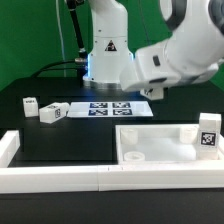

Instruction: Assemble square table

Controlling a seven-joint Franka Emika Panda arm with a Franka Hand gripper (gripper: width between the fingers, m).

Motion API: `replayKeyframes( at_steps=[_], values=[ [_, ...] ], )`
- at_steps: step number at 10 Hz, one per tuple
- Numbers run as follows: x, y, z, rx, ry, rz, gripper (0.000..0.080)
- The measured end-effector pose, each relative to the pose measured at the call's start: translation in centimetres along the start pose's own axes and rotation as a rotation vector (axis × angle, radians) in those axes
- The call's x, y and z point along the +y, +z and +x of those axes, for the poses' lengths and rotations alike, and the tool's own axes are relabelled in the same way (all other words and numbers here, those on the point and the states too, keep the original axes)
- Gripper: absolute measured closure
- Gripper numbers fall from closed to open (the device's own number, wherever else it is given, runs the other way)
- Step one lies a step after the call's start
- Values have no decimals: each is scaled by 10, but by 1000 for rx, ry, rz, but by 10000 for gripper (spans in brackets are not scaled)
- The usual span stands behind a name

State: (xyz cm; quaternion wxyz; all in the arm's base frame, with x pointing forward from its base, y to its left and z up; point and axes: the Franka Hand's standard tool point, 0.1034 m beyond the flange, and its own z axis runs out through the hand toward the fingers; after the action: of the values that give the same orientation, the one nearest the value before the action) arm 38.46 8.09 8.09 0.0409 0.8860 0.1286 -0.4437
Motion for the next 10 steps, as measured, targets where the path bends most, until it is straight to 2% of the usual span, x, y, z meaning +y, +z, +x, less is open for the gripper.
replayKeyframes(
  at_steps=[1,2,4,5,6,8,9,10],
  values=[
    [8,-21,-12,10,-4,8,509],
    [10,-25,-20,6,12,15,509],
    [11,-31,-8,149,10,7,509],
    [11,-32,-10,216,8,6,509],
    [15,-39,-10,262,3,7,509],
    [40,-100,-6,415,-21,1,509],
    [57,-122,-7,508,-47,-14,509],
    [63,-126,-13,559,-62,-32,509]
  ],
)
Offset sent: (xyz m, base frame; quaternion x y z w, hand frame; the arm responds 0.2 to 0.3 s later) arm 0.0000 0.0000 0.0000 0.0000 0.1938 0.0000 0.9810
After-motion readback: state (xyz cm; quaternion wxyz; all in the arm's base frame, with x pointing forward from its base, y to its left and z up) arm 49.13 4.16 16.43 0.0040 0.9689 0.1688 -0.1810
